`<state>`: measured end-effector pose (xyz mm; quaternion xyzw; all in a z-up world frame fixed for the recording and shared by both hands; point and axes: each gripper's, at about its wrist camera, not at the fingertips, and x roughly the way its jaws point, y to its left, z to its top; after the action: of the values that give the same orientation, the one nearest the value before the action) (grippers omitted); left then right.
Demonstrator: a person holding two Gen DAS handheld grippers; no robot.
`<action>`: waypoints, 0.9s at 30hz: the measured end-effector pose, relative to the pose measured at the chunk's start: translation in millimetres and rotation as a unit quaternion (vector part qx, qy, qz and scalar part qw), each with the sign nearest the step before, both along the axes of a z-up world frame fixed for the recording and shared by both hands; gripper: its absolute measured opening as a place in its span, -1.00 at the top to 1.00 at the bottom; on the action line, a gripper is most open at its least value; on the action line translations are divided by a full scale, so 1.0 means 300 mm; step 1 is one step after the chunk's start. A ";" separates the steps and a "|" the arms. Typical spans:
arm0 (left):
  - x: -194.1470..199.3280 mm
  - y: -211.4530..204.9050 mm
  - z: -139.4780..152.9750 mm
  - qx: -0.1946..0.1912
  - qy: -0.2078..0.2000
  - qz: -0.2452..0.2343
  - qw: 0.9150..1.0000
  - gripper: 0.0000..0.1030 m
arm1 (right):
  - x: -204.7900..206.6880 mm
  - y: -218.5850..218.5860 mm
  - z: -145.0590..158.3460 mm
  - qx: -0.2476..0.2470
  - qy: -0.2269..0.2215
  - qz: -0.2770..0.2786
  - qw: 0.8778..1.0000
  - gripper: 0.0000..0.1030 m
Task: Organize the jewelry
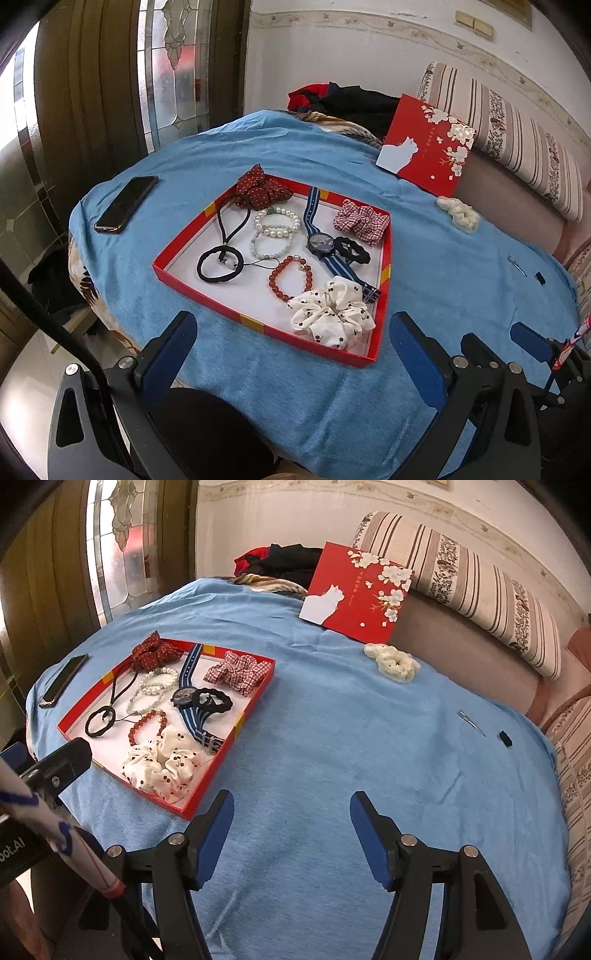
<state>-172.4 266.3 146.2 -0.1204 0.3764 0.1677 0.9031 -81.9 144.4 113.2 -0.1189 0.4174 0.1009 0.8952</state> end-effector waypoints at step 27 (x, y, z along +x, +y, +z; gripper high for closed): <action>0.018 0.019 -0.051 -0.019 0.034 0.006 0.999 -1.00 | 0.004 0.022 -0.016 -0.010 0.008 0.002 1.000 -0.38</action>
<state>-166.9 272.1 131.1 -0.1342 0.4091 0.1703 0.8864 -80.6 151.1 108.4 -0.1283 0.4252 0.0997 0.8904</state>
